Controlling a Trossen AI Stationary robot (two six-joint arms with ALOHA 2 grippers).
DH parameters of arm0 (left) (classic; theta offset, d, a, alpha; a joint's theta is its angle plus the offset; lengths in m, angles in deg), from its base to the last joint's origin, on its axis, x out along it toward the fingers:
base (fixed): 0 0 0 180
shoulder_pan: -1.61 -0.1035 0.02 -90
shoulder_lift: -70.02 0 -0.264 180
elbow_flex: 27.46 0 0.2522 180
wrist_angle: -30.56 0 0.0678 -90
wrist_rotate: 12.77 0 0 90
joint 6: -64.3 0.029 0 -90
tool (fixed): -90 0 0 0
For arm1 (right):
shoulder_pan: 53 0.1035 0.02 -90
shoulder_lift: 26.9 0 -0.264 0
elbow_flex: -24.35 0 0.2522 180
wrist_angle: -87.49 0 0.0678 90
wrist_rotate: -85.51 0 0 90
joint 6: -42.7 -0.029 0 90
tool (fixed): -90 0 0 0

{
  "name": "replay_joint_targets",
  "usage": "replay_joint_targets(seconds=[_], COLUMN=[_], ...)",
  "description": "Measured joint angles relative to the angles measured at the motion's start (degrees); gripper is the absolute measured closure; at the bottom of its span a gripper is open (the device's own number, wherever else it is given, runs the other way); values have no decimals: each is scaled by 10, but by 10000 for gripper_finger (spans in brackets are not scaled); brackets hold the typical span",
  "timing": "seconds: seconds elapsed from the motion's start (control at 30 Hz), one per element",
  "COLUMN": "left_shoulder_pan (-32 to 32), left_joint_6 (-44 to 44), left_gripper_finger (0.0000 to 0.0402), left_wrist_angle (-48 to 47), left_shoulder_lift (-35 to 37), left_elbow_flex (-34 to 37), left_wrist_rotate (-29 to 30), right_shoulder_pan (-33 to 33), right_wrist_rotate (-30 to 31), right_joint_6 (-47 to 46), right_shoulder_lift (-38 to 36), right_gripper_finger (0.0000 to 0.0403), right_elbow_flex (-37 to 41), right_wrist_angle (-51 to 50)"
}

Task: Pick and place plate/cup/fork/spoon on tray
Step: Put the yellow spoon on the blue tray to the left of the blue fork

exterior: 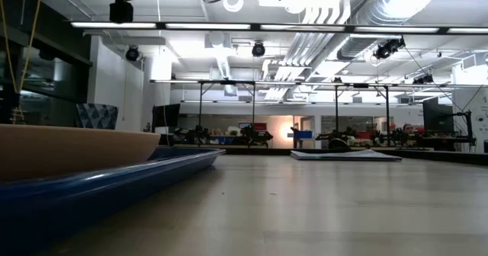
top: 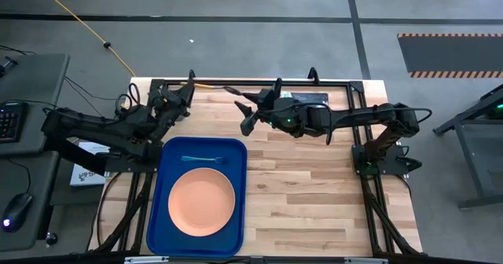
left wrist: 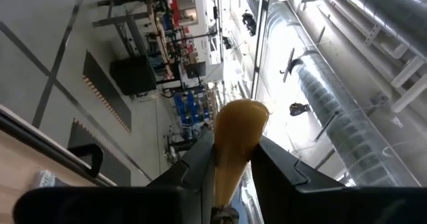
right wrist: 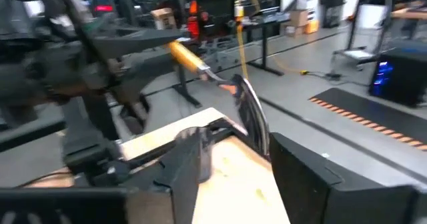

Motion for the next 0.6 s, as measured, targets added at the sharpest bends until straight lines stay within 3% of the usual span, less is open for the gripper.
replay_joint_targets(seconds=[0.27, 0.6], left_shoulder_pan=[9, 11], left_joint_6=[58, 79], left_gripper_finger=[332, 334], left_wrist_angle=[0, 0], left_shoulder_lift=[26, 45], left_elbow_flex=[0, 0], left_wrist_rotate=[5, 1], right_shoulder_pan=[13, 14], right_wrist_rotate=[-3, 3], right_joint_6=[12, 13], right_shoulder_lift=[-6, -14], right_gripper_finger=[262, 212], right_elbow_flex=[0, 0], right_wrist_angle=[-9, -21])
